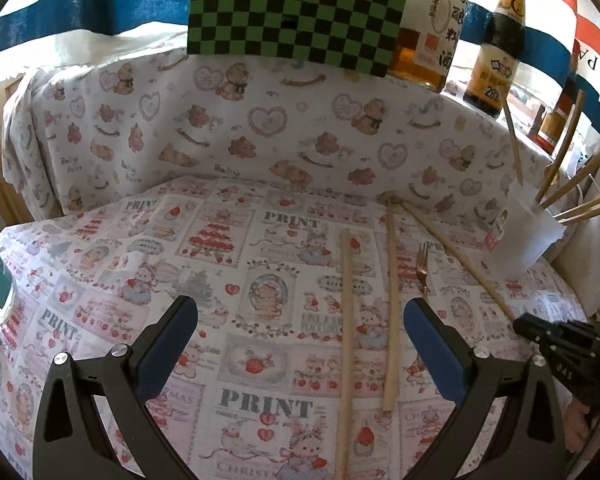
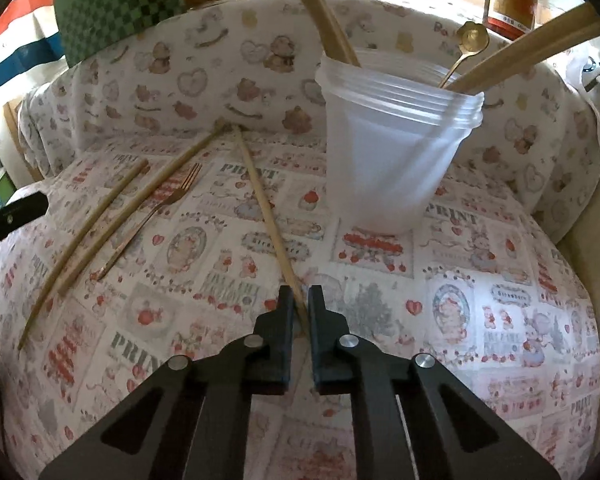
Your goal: Organize utensils
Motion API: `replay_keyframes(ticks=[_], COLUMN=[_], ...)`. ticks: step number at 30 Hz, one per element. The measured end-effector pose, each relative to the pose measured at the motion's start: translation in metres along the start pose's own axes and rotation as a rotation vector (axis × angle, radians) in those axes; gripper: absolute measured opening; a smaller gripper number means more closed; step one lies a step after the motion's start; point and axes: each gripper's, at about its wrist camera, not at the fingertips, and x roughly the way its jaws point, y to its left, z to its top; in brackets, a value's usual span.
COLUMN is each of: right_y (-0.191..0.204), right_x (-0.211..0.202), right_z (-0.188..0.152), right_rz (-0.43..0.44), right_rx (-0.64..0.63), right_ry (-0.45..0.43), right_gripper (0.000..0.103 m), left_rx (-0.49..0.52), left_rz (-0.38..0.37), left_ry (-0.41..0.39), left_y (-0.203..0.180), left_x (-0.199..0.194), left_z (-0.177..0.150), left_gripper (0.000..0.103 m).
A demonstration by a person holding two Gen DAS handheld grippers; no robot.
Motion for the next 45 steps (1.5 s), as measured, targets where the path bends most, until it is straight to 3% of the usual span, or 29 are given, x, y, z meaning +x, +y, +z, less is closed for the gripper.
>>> replay_keyframes(ticks=[5, 7, 11, 14, 15, 17, 18, 19, 21, 25, 26, 28, 30, 33, 37, 40, 45], right_y=[0.009, 0.02, 0.028, 0.027, 0.027, 0.023, 0.021, 0.017, 0.017, 0.032, 0.033, 0.033, 0.036, 0.048, 0.049, 0.044, 0.031], right_x=[-0.015, -0.031, -0.051, -0.067, -0.074, -0.082, -0.084, -0.087, -0.087, -0.077, -0.074, -0.066, -0.06, -0.054, -0.042, -0.035, -0.01], right_z=[-0.014, -0.03, -0.052, -0.05, -0.044, -0.033, -0.028, -0.021, -0.01, 0.004, 0.006, 0.01, 0.009, 0.006, 0.009, 0.015, 0.021], right_rz=[-0.004, 0.054, 0.087, 0.061, 0.056, 0.057, 0.061, 0.072, 0.071, -0.066, -0.056, 0.014, 0.059, -0.071, -0.053, -0.094, -0.019], right_rx=[0.019, 0.041, 0.042, 0.056, 0.05, 0.054, 0.065, 0.081, 0.044, -0.084, -0.095, -0.096, -0.113, -0.164, -0.137, -0.1, 0.005], right_ry=[0.034, 0.065, 0.078, 0.032, -0.001, -0.047, -0.074, -0.123, -0.164, -0.14, -0.114, -0.046, 0.005, 0.002, 0.032, 0.022, 0.081], right_gripper=[0.006, 0.006, 0.006, 0.007, 0.011, 0.037, 0.055, 0.065, 0.068, 0.073, 0.073, 0.088, 0.088, 0.088, 0.088, 0.088, 0.087], left_rx=[-0.035, -0.039, -0.047, -0.025, -0.019, -0.016, -0.018, -0.021, -0.023, 0.007, 0.011, 0.008, 0.004, -0.003, -0.028, -0.028, -0.002], left_rz=[-0.02, -0.017, -0.025, -0.002, 0.013, 0.009, 0.0, -0.005, -0.001, 0.041, 0.04, 0.02, 0.0, 0.009, 0.011, 0.023, 0.004], left_ry=[-0.044, -0.048, -0.053, -0.067, -0.072, -0.069, -0.067, -0.067, -0.073, -0.101, -0.101, -0.094, -0.085, -0.075, -0.04, -0.022, -0.032], left_y=[0.004, 0.005, 0.007, 0.005, 0.005, 0.004, 0.004, 0.004, 0.004, 0.001, 0.0, 0.0, 0.0, 0.0, 0.005, 0.006, 0.0], left_x=[-0.012, -0.014, -0.016, -0.017, -0.017, -0.017, -0.017, -0.018, -0.02, -0.025, -0.024, -0.025, -0.025, -0.023, -0.017, -0.012, -0.012], left_z=[0.003, 0.003, 0.004, 0.005, 0.005, 0.005, 0.005, 0.005, 0.005, 0.005, 0.005, 0.005, 0.005, 0.005, 0.005, 0.004, 0.003], left_gripper=[0.102, 0.102, 0.102, 0.102, 0.102, 0.102, 0.102, 0.102, 0.102, 0.102, 0.102, 0.102, 0.102, 0.102, 0.102, 0.102, 0.102])
